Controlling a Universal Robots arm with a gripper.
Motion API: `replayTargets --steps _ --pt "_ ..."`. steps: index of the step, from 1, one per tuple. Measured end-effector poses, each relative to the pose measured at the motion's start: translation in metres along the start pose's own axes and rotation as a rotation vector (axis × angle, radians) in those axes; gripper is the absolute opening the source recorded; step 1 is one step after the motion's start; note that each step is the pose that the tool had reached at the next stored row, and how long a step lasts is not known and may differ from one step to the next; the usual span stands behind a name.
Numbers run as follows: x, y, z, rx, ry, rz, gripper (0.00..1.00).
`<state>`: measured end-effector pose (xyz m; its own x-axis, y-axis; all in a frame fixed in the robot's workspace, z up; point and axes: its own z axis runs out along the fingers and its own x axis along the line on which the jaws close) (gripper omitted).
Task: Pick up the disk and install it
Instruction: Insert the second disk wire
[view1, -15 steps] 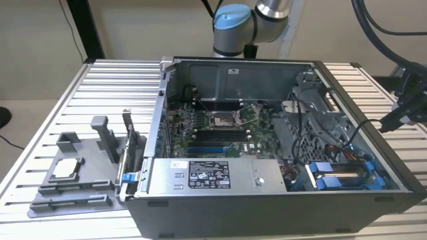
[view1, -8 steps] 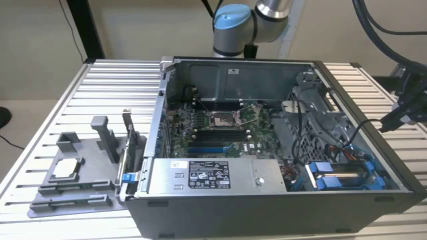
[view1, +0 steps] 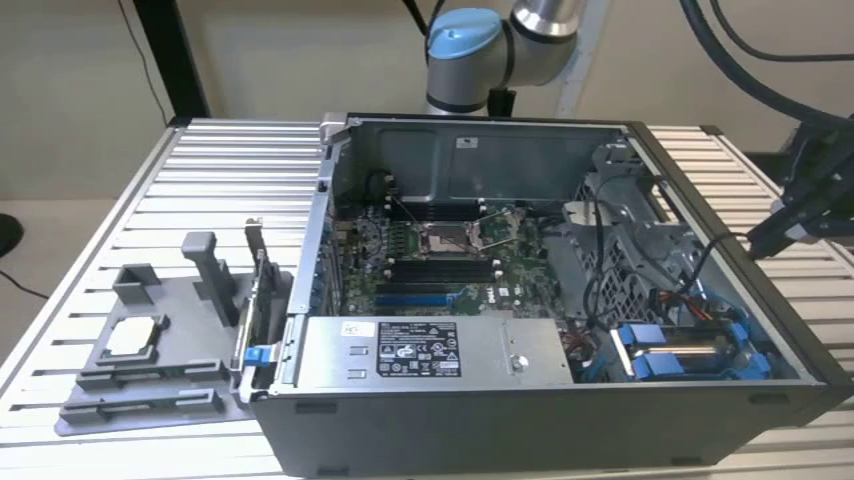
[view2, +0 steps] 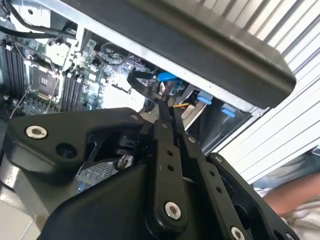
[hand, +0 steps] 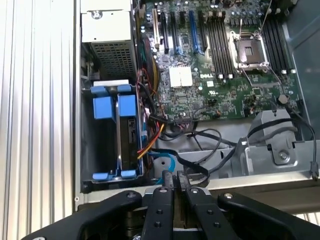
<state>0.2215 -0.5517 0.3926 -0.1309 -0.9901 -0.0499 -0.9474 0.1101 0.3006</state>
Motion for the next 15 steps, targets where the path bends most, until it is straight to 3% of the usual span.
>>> replayTargets --steps 4,7,11,15 --pt "0.0024 0.0174 0.0055 0.0058 -0.0006 0.000 0.00" --pt "0.0042 0.0299 0.0100 0.0239 -0.0027 -0.002 0.00" --pt "0.0062 0.0438 0.0148 0.0631 -0.0054 -0.005 0.00" --pt "0.0079 0.0560 0.0192 0.1127 -0.0086 -0.009 0.00"
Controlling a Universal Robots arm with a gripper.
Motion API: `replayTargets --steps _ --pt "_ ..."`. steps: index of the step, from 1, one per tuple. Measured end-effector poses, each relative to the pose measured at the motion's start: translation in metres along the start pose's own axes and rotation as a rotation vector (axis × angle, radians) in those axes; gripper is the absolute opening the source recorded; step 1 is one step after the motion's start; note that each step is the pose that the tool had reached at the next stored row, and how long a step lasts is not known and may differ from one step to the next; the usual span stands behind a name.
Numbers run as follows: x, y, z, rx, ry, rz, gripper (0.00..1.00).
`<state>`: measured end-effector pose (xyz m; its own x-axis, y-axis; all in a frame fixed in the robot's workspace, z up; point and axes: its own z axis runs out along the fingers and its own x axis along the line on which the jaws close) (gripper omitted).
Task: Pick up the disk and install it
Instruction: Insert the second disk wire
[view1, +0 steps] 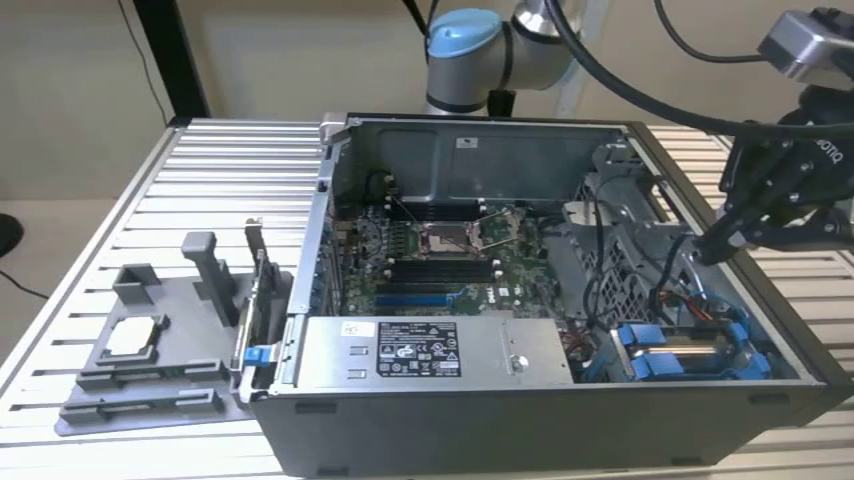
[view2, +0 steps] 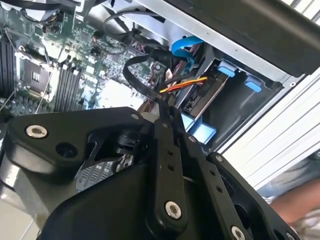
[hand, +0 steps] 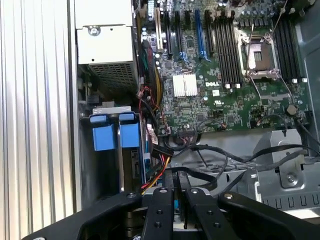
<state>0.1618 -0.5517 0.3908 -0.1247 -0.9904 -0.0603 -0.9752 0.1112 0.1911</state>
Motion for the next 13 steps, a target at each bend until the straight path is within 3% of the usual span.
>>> replayTargets --steps 5,9,13 --pt "0.0020 0.0149 0.0035 0.0656 -0.0026 -0.005 0.00" --pt "0.0039 0.0275 0.0064 0.1066 -0.0007 -0.007 0.00" --pt "0.0061 0.0396 0.0089 0.1472 0.0057 -0.009 0.00"
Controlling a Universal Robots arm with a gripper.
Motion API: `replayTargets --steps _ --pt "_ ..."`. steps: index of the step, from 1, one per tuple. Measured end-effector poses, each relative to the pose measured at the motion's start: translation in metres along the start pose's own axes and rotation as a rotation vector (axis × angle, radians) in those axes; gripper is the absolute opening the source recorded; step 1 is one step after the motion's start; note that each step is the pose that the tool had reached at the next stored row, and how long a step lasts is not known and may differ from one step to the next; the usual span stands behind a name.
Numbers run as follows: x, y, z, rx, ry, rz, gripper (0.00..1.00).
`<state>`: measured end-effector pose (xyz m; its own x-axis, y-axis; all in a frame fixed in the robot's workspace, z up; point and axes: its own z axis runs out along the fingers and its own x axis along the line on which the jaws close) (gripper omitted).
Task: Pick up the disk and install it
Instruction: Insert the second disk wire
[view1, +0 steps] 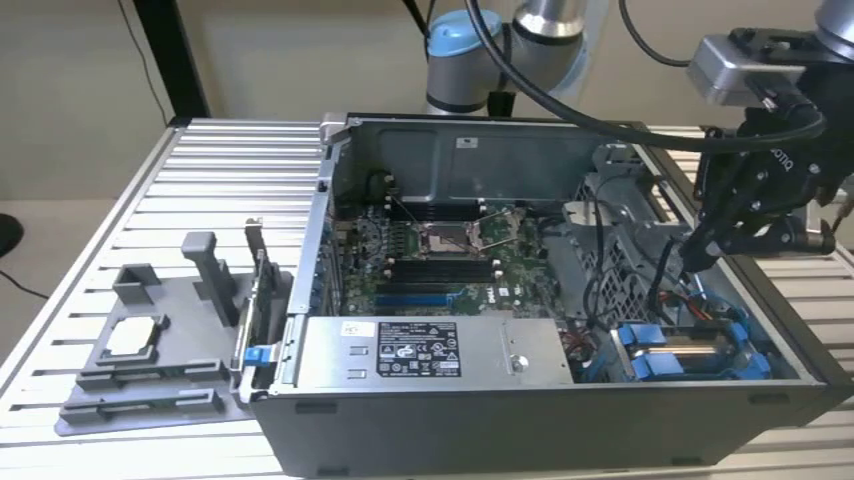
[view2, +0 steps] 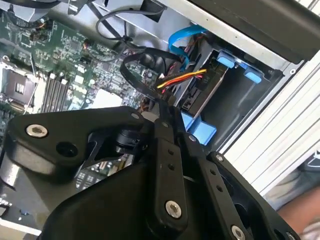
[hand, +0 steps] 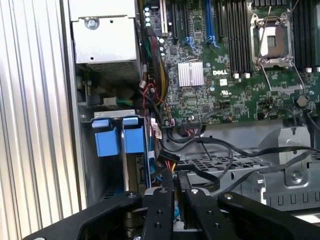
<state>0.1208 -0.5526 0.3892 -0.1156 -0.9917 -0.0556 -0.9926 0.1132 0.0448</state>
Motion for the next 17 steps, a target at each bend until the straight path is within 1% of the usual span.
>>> replayTargets --steps 3,6,7,11,12,13,14,15,17 --pt "0.0016 0.0088 0.0005 0.0322 0.0058 -0.002 0.00" --pt "0.0032 0.0167 0.0008 0.0672 0.0107 -0.003 0.00" --pt "0.0036 0.0192 0.0010 0.0815 0.0116 -0.004 0.00" --pt "0.0051 0.0278 0.0014 0.1434 0.0119 -0.007 0.00" --pt "0.0055 0.0300 0.0016 0.1581 0.0122 -0.008 0.00" --pt "0.0062 0.0327 0.0017 0.1711 0.0131 -0.008 0.00" --pt "0.0070 0.0356 0.0019 0.1795 0.0144 -0.009 0.00" --pt "0.0079 0.0388 0.0022 0.1841 0.0159 -0.009 0.00" --pt "0.0096 0.0455 0.0026 0.1897 0.0203 -0.010 0.00"
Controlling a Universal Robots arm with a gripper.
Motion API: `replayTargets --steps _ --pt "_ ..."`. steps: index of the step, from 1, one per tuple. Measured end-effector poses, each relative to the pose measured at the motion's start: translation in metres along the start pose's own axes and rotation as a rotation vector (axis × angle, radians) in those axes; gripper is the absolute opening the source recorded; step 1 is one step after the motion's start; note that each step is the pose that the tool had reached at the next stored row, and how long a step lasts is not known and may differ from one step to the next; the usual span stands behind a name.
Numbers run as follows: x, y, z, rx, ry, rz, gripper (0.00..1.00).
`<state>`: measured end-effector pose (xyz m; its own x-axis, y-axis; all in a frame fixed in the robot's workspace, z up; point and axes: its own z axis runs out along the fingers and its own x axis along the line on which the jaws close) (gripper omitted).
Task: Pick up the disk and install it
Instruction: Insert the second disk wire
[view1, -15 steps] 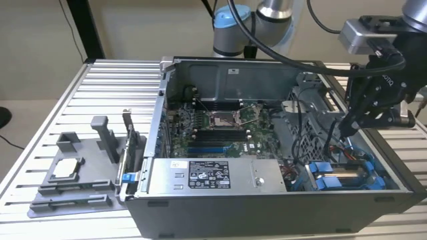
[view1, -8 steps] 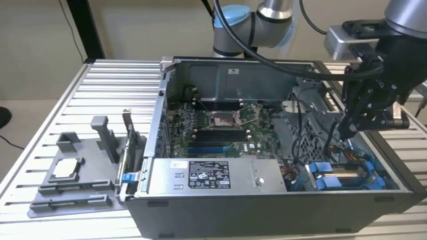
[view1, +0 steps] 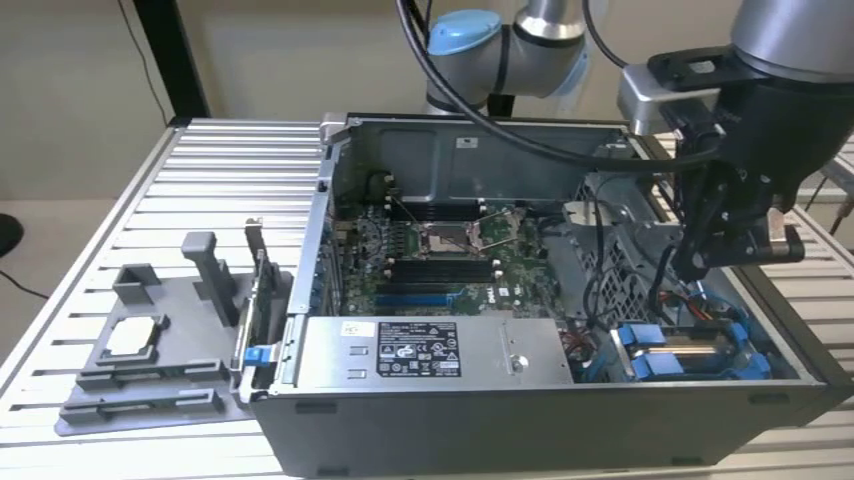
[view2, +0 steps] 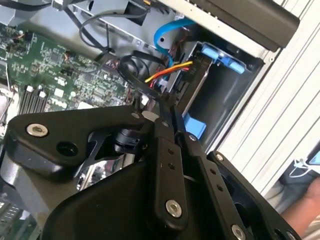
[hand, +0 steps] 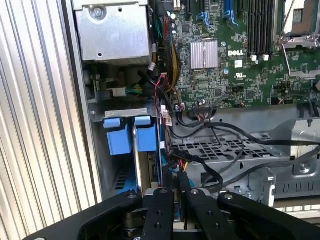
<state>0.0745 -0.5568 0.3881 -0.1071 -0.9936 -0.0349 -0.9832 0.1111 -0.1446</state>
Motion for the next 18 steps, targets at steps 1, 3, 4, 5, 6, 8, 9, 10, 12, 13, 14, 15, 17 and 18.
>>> replayTargets --steps 1,3,4,5,6,8,9,10,12,13,14,15,17,18 --pt "0.0008 0.0036 -0.0003 0.0037 0.0018 0.000 0.00" --pt "0.0026 0.0098 -0.0005 0.0150 0.0025 -0.001 0.00" --pt "0.0031 0.0117 -0.0001 0.0220 0.0019 -0.001 0.00" --pt "0.0033 0.0127 0.0003 0.0294 0.0015 -0.001 0.00" --pt "0.0035 0.0135 0.0010 0.0382 0.0009 -0.001 0.00" --pt "0.0038 0.0146 0.0025 0.0549 0.0000 -0.002 0.00" --pt "0.0040 0.0150 0.0037 0.0586 0.0000 -0.002 0.00" --pt "0.0043 0.0152 0.0050 0.0592 0.0017 -0.002 0.00" --pt "0.0048 0.0159 0.0078 0.0601 0.0050 -0.002 0.00" --pt "0.0049 0.0162 0.0095 0.0604 0.0064 -0.002 0.00" --pt "0.0050 0.0164 0.0112 0.0606 0.0073 -0.003 0.00" --pt "0.0050 0.0167 0.0131 0.0608 0.0079 -0.003 0.00" --pt "0.0052 0.0172 0.0166 0.0615 0.0089 -0.003 0.00" --pt "0.0052 0.0175 0.0185 0.0621 0.0089 -0.003 0.00"
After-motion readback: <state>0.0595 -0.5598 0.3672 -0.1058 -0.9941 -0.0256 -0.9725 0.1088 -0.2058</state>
